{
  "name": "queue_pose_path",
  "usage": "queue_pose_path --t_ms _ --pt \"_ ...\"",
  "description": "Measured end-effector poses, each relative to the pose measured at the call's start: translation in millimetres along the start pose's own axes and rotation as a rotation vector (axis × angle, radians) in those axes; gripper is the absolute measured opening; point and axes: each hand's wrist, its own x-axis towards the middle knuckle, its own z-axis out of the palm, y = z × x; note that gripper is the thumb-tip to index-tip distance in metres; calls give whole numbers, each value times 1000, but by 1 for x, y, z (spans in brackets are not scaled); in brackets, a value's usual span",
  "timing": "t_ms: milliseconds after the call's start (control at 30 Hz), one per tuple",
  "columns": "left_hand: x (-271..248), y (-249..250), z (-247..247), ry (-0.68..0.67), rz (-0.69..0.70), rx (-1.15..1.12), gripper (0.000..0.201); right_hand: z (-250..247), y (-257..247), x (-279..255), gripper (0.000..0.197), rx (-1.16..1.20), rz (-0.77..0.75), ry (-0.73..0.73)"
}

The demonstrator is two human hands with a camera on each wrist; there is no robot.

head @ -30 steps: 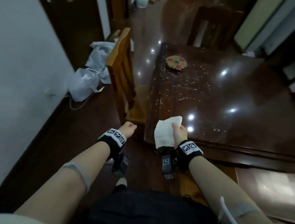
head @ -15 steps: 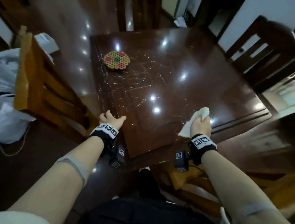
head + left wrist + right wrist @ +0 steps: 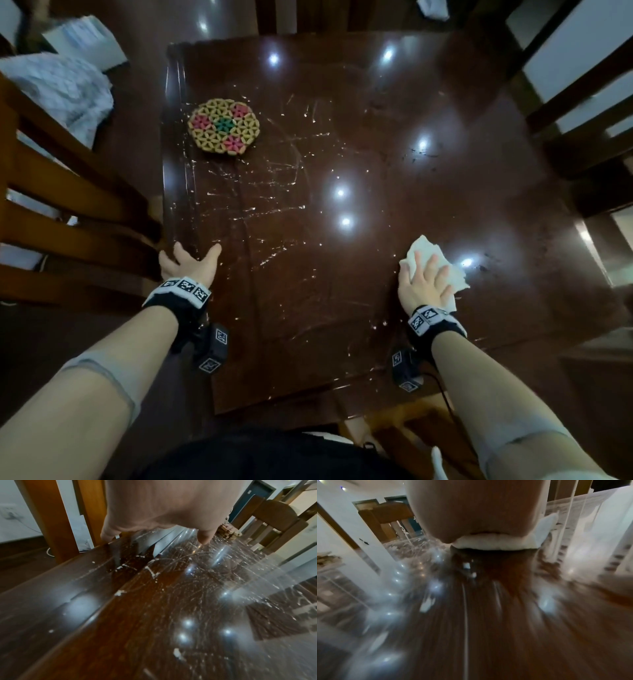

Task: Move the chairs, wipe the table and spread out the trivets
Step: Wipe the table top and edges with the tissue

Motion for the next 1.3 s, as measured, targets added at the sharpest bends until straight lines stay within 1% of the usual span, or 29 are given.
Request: queue_pose_path --t_ms 67,167,300,367,500,567,600,667,700,733,767,800,833,867,900,933,967,1000,1033,1100,1167,1200,1233,1300 --pt "3 5 4 6 -10 -12 86 -10 -8 16 55 4 -58 -17" --pt "9 7 10 7 -2 25 81 -10 -25 28 56 -22 -145 5" --pt "13 4 14 -25 -3 82 80 14 -48 20 54 -88 -312 3" --pt "13 3 14 -35 4 93 80 24 -58 11 52 -123 -365 5" --pt "11 0 12 -52 23 86 80 42 -72 -15 52 -176 -465 -27" --pt "10 -3 11 -55 36 75 79 58 -80 -37 54 -230 -561 -54" --pt "10 -4 10 -57 43 69 80 68 -85 -52 59 -266 -623 -77" --pt "8 -6 7 -59 63 75 80 87 -94 -87 76 -267 -734 -144" --pt "7 -8 6 -60 73 82 80 96 -97 -101 78 -245 -764 -189" --pt "7 -9 4 -58 87 87 80 97 -100 -114 71 -196 -778 -244" --pt "6 -10 3 -55 102 88 80 96 -102 -120 62 -102 -743 -308" --pt "6 -11 1 -49 117 87 79 92 -105 -121 56 39 -676 -357" --pt "5 -12 0 -43 127 81 79 86 -107 -116 58 226 -577 -404" --pt "5 -12 -2 -38 133 74 78 74 -107 -111 64 448 -475 -417" --pt "4 -12 -2 -34 136 66 78 60 -106 -106 69 663 -377 -387" --pt "3 -12 -2 -27 144 58 77 43 -102 -101 65 841 -307 -334" --pt "2 -11 -2 -16 158 55 76 26 -95 -94 52 971 -247 -268" --pt "0 -11 0 -4 175 57 76 8 -86 -88 40 1053 -187 -194" --pt "-2 -10 3 5 190 64 75 -9 -76 -82 35 1109 -127 -108" --pt "-7 -8 10 7 200 85 76 -40 -50 -70 38 1130 -33 132" --pt "-11 -8 19 -4 181 109 77 -62 -21 -59 49 972 37 368" --pt "-12 -8 23 -3 172 111 77 -70 -7 -59 55 858 71 445" --pt "-13 -8 25 4 170 109 76 -74 7 -58 59 743 105 479" --pt "-12 -7 27 19 180 99 76 -73 35 -52 62 548 146 438"
